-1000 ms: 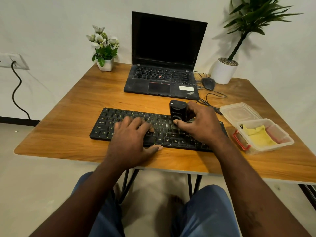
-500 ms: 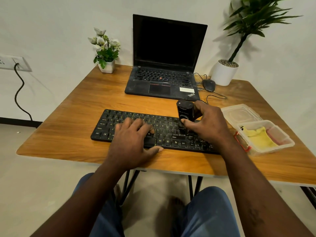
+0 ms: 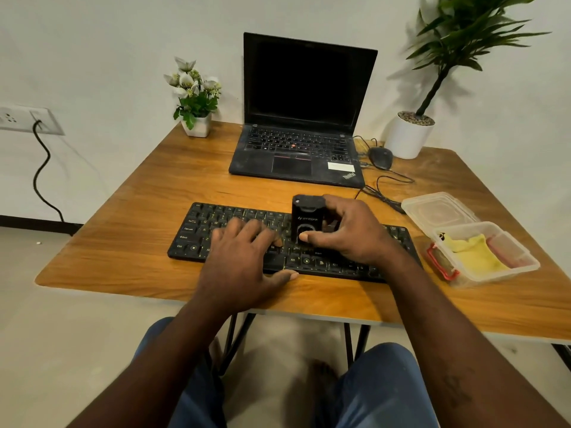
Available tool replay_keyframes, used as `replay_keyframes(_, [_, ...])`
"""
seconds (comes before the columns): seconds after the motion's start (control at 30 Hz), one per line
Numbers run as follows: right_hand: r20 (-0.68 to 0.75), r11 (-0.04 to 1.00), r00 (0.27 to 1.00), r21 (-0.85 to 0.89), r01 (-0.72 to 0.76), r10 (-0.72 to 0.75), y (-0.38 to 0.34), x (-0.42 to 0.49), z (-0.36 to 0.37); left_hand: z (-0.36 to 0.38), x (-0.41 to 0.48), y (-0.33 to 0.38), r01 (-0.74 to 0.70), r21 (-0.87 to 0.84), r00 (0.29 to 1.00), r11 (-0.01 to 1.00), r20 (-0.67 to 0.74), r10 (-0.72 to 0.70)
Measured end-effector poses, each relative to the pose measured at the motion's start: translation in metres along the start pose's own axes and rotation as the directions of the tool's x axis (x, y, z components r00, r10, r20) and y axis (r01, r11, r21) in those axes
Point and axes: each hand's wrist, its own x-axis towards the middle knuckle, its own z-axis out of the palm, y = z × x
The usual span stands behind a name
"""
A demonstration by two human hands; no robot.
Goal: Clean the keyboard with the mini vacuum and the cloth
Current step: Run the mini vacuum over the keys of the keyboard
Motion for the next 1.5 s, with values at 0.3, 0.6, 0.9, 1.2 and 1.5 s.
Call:
replay_keyframes(0.3, [-0.225, 0.963, 0.971, -0.235, -0.130, 0.076, -0.002, 0.019, -0.001, -0.001, 0.000, 0.001, 0.003, -0.012, 1.000, 1.000, -0.010, -0.003])
replay_keyframes(0.6, [-0.290, 0.955, 0.946, -0.207, -0.211, 0.146, 0.008, 0.020, -0.001, -0.002, 0.000, 0.000, 0.006, -0.024, 1.000, 1.000, 0.004, -0.005])
replay_keyframes(0.9, [0.110, 0.998, 0.993, -0.059, -0.030, 0.036, -0.010, 0.003, 0.002, -0.001, 0.000, 0.000, -0.002, -0.012, 1.000, 1.000, -0.006, 0.002])
replay_keyframes(1.2, [-0.090, 0.988, 0.988, -0.082, -0.134, 0.126, -0.013, 0.011, -0.010, -0.004, 0.000, 0.001, 0.011, -0.014, 1.000, 1.000, 0.024, -0.011])
replay_keyframes(1.5, [-0.287, 0.929, 0.939, -0.255, -0.268, 0.192, -0.002, 0.013, -0.015, -0.005, -0.001, 0.001, 0.018, -0.017, 0.999, 1.000, 0.041, -0.017])
